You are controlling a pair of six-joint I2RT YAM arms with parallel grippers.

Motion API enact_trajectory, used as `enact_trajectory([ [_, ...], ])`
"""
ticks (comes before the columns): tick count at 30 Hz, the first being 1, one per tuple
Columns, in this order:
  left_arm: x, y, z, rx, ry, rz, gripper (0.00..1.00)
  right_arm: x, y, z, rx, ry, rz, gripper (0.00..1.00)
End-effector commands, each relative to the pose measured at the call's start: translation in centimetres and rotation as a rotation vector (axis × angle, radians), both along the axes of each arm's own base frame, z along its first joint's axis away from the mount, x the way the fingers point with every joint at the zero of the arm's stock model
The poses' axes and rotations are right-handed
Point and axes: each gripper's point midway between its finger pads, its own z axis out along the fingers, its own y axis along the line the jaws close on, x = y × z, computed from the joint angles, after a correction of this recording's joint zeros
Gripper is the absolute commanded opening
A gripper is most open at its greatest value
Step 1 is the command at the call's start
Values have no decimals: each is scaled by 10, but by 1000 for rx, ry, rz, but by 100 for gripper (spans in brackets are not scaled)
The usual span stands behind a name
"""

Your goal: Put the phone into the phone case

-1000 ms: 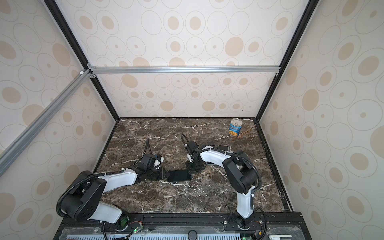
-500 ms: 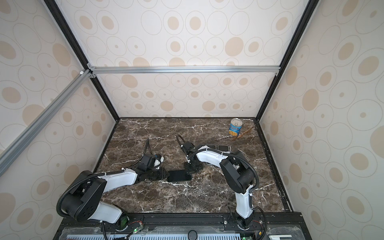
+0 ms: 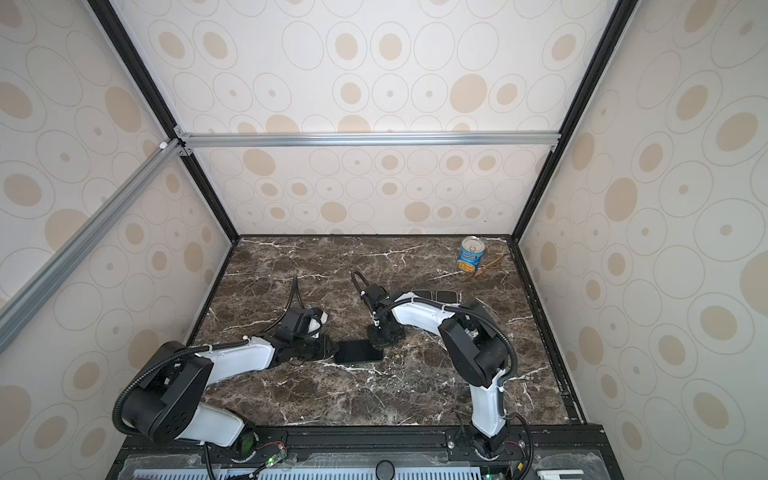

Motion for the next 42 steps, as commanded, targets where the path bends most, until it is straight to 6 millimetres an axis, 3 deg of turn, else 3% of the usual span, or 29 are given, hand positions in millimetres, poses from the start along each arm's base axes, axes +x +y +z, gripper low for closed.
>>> enact_trajectory([
  [1, 0, 27, -3, 142, 3, 41, 19, 14, 11, 18, 41, -138, 168, 39],
  [4, 23, 34, 36, 166, -136, 66, 25, 14, 33, 65, 168, -237, 386, 67],
  [6, 36, 40, 64, 195, -234, 79, 29, 9, 42, 83, 204, -274, 515, 83],
  [7, 41, 45, 79, 214, -286, 83, 31, 6, 46, 90, 219, -292, 585, 100],
  [11, 49, 69, 128, 296, -467, 141, 40, 8, 50, 81, 179, -318, 759, 99],
  [16, 36, 88, 155, 324, -608, 168, 57, -12, 59, 50, 176, -281, 1035, 99],
  [23, 21, 97, 158, 316, -665, 181, 61, -16, 58, 19, 76, -270, 1176, 99],
  [35, 21, 94, 160, 303, -674, 163, 61, -29, 49, -20, -51, -169, 1225, 100],
  [42, 20, 92, 158, 294, -668, 156, 61, -29, 39, -32, -117, -99, 1196, 86],
])
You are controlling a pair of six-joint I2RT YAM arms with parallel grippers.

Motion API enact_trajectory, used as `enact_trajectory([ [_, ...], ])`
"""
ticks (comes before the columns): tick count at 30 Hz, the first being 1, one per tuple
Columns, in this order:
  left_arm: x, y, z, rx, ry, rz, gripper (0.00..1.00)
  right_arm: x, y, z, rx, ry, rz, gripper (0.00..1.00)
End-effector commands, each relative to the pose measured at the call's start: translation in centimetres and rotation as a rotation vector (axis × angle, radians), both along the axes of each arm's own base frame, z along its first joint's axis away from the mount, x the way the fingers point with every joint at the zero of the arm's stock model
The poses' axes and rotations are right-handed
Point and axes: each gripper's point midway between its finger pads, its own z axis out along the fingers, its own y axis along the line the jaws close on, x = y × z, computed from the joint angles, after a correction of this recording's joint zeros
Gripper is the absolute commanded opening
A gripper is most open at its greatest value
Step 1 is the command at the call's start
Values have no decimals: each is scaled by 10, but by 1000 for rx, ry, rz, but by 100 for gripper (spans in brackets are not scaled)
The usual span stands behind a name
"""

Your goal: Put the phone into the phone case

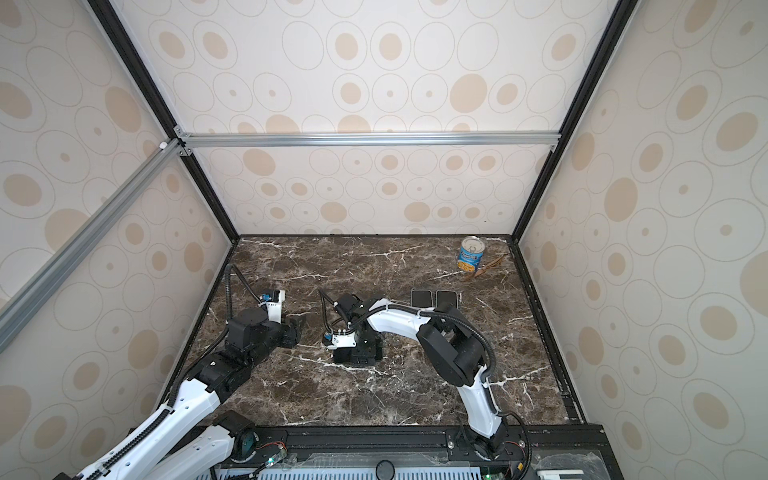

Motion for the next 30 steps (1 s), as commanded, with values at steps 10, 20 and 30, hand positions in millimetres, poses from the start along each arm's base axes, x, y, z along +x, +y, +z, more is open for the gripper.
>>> enact_trajectory([
  [10, 1, 4, 3, 18, -17, 4, 62, -4, -24, -28, -150, 28, -59, 70],
  [20, 5, 8, 5, 31, -23, 34, 62, -2, -30, -28, -170, 16, -156, 65],
  [30, 5, 8, 4, 10, -16, 48, 62, 48, -36, -16, -104, 12, -510, 62],
])
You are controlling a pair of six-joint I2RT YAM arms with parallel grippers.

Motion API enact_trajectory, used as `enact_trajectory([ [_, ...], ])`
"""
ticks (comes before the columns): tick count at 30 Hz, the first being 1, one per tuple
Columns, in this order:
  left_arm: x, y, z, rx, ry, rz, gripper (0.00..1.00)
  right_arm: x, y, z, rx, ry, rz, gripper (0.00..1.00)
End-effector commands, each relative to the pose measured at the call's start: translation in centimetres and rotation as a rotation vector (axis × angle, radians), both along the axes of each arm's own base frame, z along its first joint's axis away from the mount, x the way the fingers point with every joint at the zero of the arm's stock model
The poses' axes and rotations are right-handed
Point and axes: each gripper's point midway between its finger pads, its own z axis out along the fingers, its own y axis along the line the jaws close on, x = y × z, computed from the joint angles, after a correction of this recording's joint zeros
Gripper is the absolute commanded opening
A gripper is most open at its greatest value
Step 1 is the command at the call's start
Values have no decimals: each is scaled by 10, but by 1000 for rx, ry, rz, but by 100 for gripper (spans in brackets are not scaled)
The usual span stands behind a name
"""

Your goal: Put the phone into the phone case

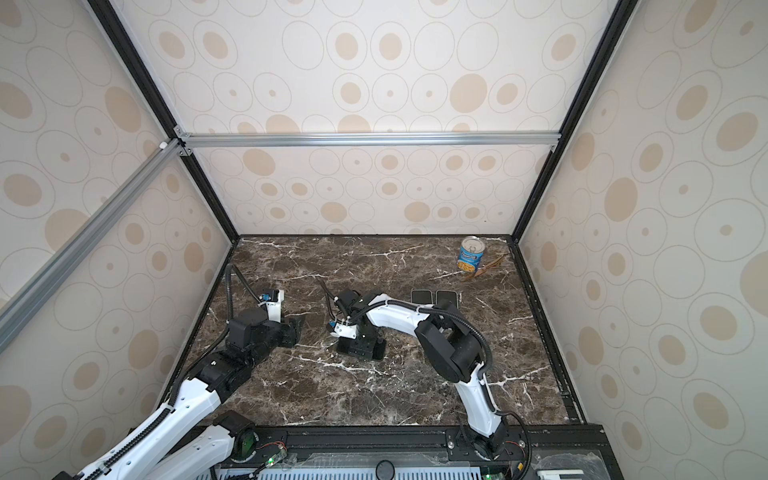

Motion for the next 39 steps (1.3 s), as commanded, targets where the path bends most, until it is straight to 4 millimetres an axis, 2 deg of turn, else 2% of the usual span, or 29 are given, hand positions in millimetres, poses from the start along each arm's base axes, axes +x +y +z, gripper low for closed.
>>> enact_trajectory([
  [1, 4, 4, 5, -7, -16, 26, 62, 29, -24, -14, -60, -2, -245, 62],
  [5, 11, 6, 7, -30, -4, 77, 62, 68, -47, -9, -100, -54, -597, 62],
  [8, 18, 7, 9, -53, 7, 114, 61, 85, -64, -13, -122, -22, -871, 62],
  [11, 23, 6, 14, -84, -5, 132, 61, 95, -64, -14, -80, 11, -1055, 63],
  [13, 25, 5, 17, -97, -13, 138, 61, 99, -59, -11, -52, 15, -1122, 66],
  [19, 31, 3, 19, -112, -13, 152, 61, 119, -63, -1, 5, -56, -1295, 69],
  [22, 33, 3, 19, -126, -15, 162, 61, 120, -61, 2, 16, -47, -1353, 73],
  [23, 34, 3, 18, -127, -16, 170, 61, 119, -59, 3, 23, -39, -1361, 77],
  [24, 36, 5, 17, -125, -16, 183, 61, 119, -57, 7, 27, -52, -1363, 86],
  [25, 39, 6, 17, -123, -19, 199, 62, 120, -57, 13, 29, -78, -1360, 100],
  [29, 57, 19, 30, -115, -78, 296, 64, 128, -53, 53, 119, -147, -1326, 100],
  [32, 69, 43, 49, -92, -163, 429, 70, 133, -52, 103, 225, -214, -1287, 99],
  [34, 72, 61, 61, -51, -252, 510, 74, 135, -61, 143, 289, -286, -1257, 99],
  [36, 73, 78, 67, 17, -341, 553, 77, 135, -79, 180, 316, -395, -1222, 100],
  [38, 71, 95, 67, 98, -413, 589, 79, 136, -115, 206, 308, -518, -1220, 100],
  [39, 69, 109, 62, 135, -428, 627, 80, 138, -141, 215, 315, -586, -1236, 99],
])
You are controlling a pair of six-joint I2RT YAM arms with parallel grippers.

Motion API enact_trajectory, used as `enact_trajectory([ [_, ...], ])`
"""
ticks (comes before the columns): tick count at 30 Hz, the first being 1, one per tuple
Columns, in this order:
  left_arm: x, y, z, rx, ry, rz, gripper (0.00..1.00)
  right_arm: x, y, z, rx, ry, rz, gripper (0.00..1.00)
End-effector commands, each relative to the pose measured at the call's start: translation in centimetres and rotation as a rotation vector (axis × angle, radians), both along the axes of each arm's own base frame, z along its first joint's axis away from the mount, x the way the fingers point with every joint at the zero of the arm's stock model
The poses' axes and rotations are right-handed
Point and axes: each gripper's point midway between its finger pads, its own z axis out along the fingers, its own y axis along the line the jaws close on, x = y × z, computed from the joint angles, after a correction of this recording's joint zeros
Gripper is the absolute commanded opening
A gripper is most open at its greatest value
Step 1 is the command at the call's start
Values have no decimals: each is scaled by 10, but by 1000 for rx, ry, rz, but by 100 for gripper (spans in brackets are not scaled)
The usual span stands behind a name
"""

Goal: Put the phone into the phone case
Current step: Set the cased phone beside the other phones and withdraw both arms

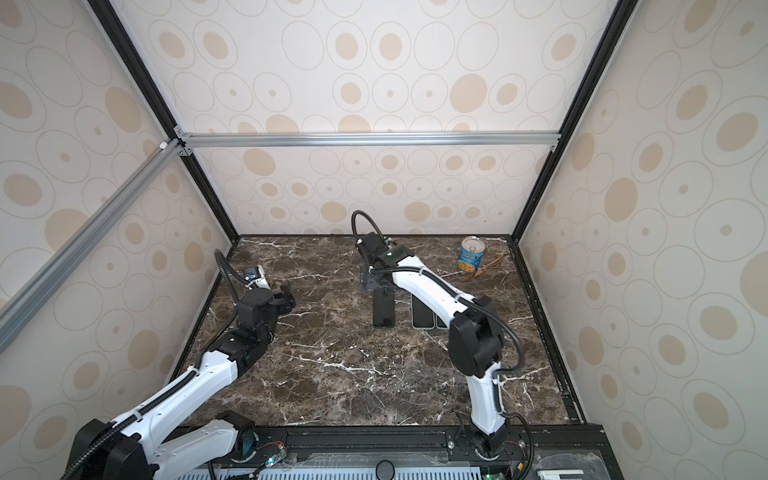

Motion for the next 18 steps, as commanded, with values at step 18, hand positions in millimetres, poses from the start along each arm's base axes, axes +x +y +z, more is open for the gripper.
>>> enact_trajectory([
  [18, 33, 66, -82, 106, -86, -149, 83, 11, -207, -85, -210, -347, 106, 99],
])
